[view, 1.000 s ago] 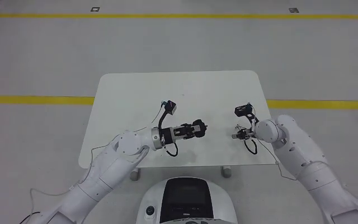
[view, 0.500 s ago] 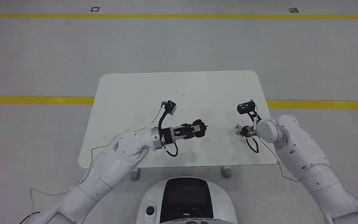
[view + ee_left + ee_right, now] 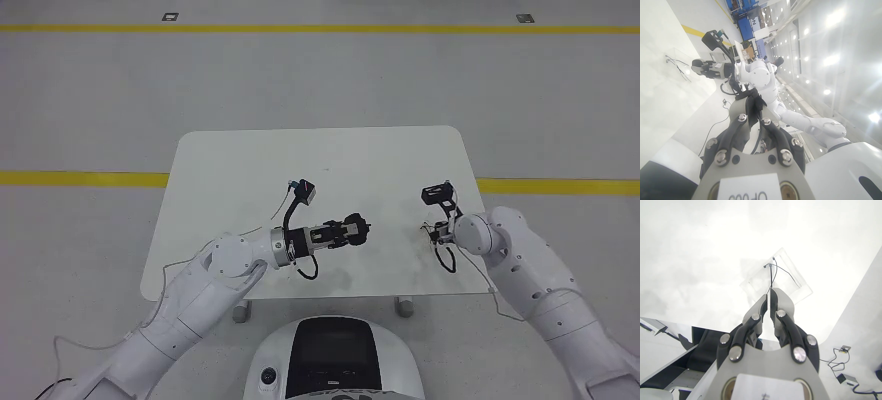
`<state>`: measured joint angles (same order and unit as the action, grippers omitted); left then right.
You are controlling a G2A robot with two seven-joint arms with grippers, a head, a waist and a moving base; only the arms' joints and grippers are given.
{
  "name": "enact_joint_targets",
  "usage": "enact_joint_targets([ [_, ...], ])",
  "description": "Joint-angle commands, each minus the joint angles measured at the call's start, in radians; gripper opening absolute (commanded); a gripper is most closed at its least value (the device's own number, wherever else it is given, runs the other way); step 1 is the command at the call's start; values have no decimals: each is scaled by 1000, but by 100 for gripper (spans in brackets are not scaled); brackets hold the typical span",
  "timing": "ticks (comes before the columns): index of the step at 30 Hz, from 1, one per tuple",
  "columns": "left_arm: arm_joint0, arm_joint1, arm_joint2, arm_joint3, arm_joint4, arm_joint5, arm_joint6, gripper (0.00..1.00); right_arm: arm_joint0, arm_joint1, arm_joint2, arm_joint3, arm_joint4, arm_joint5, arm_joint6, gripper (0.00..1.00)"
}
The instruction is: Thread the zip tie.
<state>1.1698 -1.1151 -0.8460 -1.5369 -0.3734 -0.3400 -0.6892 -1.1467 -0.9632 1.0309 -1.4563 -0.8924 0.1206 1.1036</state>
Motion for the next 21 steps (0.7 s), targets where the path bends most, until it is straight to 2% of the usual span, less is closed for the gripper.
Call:
enact_joint_targets([
  [1,0,0,0,0,0,0,0,0,6,-4,-6,16,1,0,-8,6],
  [16,0,0,0,0,0,0,0,0,51,-35,-54,131,0,-42,-52,12],
  [21,0,0,0,0,0,0,0,0,63,-45,-67,156,-2,-47,-52,11],
])
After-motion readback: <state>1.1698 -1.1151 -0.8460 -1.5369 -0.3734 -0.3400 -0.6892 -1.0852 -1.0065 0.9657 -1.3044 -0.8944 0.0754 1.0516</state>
